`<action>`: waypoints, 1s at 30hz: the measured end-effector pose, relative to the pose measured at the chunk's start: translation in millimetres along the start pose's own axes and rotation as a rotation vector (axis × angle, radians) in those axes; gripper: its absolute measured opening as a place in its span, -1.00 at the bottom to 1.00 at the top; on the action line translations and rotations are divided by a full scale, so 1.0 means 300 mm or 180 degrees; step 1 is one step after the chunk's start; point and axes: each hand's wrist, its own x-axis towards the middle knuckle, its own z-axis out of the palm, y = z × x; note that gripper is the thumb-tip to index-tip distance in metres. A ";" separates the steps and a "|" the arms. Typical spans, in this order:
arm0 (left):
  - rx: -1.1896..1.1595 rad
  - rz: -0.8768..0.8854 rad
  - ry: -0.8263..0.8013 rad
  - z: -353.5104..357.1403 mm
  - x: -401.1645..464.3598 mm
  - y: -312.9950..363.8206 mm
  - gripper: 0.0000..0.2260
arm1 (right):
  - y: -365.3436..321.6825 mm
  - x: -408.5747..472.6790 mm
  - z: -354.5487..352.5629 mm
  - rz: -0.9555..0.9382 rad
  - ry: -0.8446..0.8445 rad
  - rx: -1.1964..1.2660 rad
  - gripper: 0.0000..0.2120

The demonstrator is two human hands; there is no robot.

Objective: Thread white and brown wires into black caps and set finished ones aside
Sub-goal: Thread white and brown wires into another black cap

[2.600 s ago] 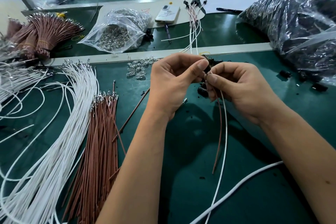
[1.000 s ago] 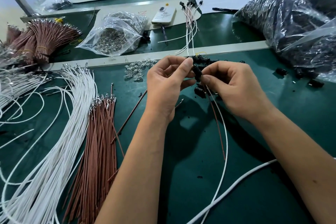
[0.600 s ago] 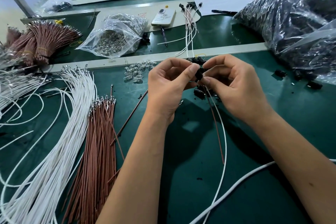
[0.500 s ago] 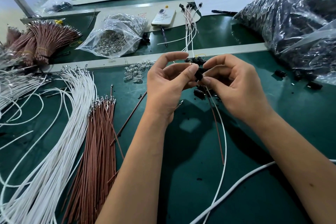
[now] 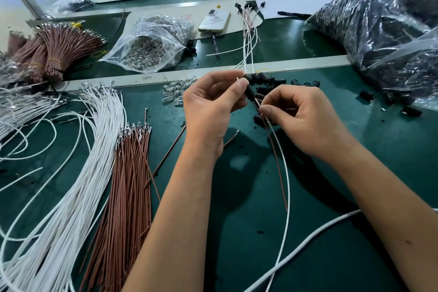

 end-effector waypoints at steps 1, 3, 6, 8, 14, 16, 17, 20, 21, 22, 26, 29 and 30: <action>-0.0018 -0.0042 0.0003 -0.002 0.001 0.000 -0.90 | -0.002 0.000 0.001 0.0005 -0.0062 0.0019 -0.91; -0.0048 -0.0121 0.0000 -0.004 0.003 0.000 -0.90 | -0.007 0.000 0.004 0.0011 -0.0159 0.0057 -0.89; 0.0005 -0.0168 -0.0051 0.001 0.001 0.000 -0.90 | -0.017 -0.001 0.007 0.0019 -0.0192 0.0153 -0.89; 0.0090 -0.0149 -0.0102 0.009 -0.004 -0.001 -0.88 | -0.020 -0.001 0.008 0.0026 -0.0205 0.0219 -0.89; 0.0106 0.0001 -0.0123 0.012 -0.006 0.003 -0.88 | -0.013 0.000 0.012 0.0005 -0.0215 0.0206 -0.87; 0.0093 0.0058 -0.0166 0.012 -0.007 0.006 -0.88 | -0.011 -0.001 0.012 -0.0003 -0.0199 0.0176 -0.87; 0.0087 0.0071 -0.0181 0.012 -0.007 0.007 -0.87 | -0.010 -0.002 0.012 -0.0011 -0.0194 0.0162 -0.88; 0.0067 0.0083 -0.0195 0.012 -0.007 0.009 -0.87 | -0.008 -0.001 0.011 -0.0036 -0.0210 0.0164 -0.88; 0.0068 0.0091 -0.0192 0.012 -0.007 0.009 -0.87 | -0.009 -0.001 0.011 -0.0047 -0.0216 0.0171 -0.88; 0.0073 0.0101 -0.0186 0.012 -0.007 0.010 -0.87 | -0.009 0.000 0.011 -0.0062 -0.0216 0.0172 -0.89; 0.0084 0.0134 -0.0200 0.013 -0.008 0.013 -0.86 | -0.011 -0.002 0.013 0.0025 -0.0198 0.0359 -0.96; 0.0084 0.0145 -0.0272 0.016 -0.011 0.016 -0.85 | -0.011 -0.004 0.013 0.0037 -0.0157 0.0475 -0.91; 0.0082 0.0140 -0.0302 0.017 -0.012 0.018 -0.85 | -0.011 -0.003 0.012 0.0023 -0.0158 0.0521 -0.92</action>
